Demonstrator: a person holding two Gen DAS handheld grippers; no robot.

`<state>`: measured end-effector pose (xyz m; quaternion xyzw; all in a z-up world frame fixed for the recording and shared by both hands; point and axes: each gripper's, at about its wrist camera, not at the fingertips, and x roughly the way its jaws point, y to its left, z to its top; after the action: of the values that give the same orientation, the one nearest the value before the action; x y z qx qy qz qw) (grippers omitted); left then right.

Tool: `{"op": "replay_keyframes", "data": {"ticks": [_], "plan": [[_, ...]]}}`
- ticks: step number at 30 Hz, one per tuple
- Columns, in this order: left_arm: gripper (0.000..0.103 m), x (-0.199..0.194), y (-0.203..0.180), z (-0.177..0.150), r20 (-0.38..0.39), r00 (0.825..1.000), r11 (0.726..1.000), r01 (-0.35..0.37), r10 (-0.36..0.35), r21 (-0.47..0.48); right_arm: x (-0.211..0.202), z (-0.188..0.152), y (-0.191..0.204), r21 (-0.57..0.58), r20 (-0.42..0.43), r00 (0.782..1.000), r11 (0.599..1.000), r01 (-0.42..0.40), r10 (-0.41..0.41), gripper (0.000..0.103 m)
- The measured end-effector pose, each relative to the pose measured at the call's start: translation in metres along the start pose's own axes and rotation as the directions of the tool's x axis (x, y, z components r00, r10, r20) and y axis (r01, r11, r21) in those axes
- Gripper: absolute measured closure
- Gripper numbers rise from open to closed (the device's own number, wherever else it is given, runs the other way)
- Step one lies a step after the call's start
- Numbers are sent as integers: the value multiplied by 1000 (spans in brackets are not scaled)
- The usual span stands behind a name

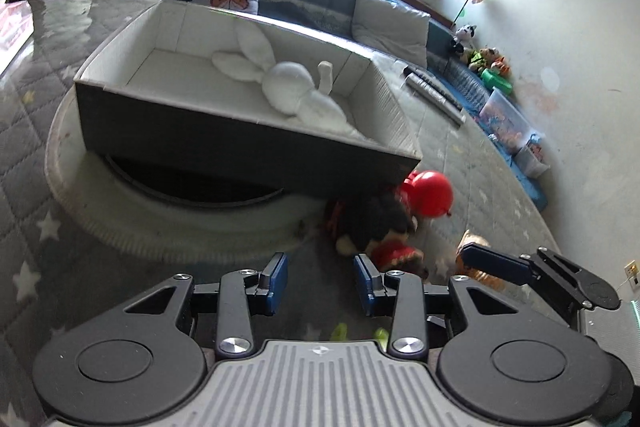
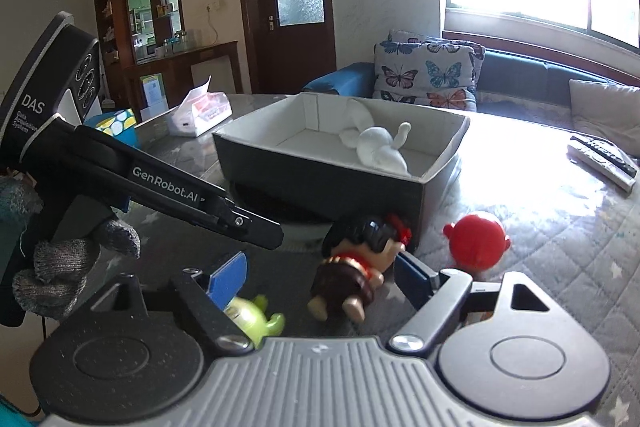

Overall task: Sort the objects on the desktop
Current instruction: 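Move both grippers back out to the green alien toy on the table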

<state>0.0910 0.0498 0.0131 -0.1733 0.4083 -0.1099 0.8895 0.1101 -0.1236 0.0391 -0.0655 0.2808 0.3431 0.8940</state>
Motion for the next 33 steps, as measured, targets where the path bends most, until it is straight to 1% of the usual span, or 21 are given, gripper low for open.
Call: {"op": "replay_keyframes", "data": {"ticks": [6,12,18,24,33], "plan": [[64,-1,3,-10,-27,999,999,-43,43,-16,-4,-9,11,-15,-13,1000,1000,-27,27,19],[64,-6,6,-17,-34,998,998,-52,51,-21,-5,-18,20,-28,-36,998,998,-52,51,19],[64,-9,5,-21,-43,998,999,-37,36,-28,-3,-28,31,-66,-66,995,995,-76,71,19],[64,-13,4,-27,-46,998,999,-39,38,-17,3,-37,33,-75,-85,995,996,-57,51,19],[64,-20,-2,-31,-52,998,999,26,-27,-19,13,-41,36,-98,-110,991,992,-82,71,19]]}}
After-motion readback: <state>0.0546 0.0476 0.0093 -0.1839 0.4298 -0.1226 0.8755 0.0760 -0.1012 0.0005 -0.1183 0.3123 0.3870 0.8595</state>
